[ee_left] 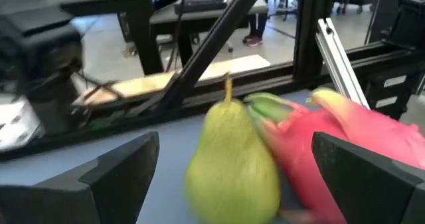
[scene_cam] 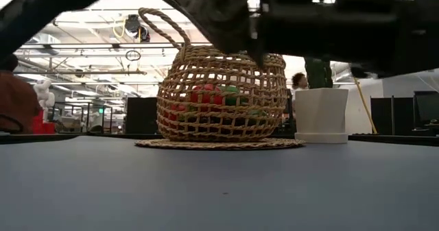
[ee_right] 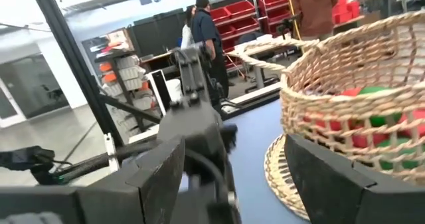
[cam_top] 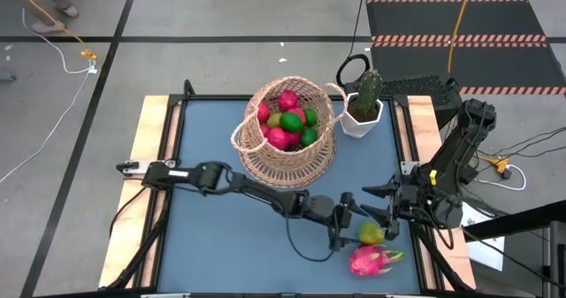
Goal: Build produce basket
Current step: Put the green pear into the brown basket
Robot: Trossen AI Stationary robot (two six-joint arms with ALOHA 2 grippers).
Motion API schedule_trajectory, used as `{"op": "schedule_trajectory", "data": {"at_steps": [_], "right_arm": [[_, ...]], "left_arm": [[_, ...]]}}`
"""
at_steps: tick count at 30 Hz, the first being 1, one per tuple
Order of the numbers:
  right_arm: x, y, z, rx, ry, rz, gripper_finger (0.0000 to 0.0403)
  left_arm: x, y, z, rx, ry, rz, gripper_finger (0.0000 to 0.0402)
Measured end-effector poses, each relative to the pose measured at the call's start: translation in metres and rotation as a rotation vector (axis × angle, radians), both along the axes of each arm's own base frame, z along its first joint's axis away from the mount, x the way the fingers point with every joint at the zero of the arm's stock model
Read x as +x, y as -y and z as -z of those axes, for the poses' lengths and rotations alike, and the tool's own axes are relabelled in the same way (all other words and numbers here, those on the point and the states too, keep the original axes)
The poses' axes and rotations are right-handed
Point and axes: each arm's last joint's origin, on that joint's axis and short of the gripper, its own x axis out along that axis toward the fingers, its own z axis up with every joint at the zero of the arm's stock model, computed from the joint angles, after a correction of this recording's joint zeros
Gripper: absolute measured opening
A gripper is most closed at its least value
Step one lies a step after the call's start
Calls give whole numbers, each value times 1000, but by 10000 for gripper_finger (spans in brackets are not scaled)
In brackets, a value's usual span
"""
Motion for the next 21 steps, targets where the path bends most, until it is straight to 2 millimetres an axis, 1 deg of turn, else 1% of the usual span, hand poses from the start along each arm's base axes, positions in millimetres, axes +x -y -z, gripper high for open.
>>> {"op": "schedule_trajectory", "data": {"at_steps": [4, 8, 12, 16, 18, 21], "right_arm": [[3, -5, 6, 33, 0, 2, 254], [5, -9, 11, 37, -5, 2, 254], [5, -9, 11, 45, -1, 3, 254], [5, -9, 9, 31, 1, 3, 254], [5, -9, 8, 23, 3, 3, 254], [5, -9, 6, 5, 3, 3, 254]], "left_arm": [[20, 7, 9, 21, -11, 44, 395], [31, 10, 16, -5, -32, 122, 395], [37, 11, 25, -23, -22, 98, 395], [39, 9, 48, -30, -60, 31, 395], [39, 8, 58, -35, -80, 34, 395], [39, 7, 62, -35, -94, 17, 395]]}}
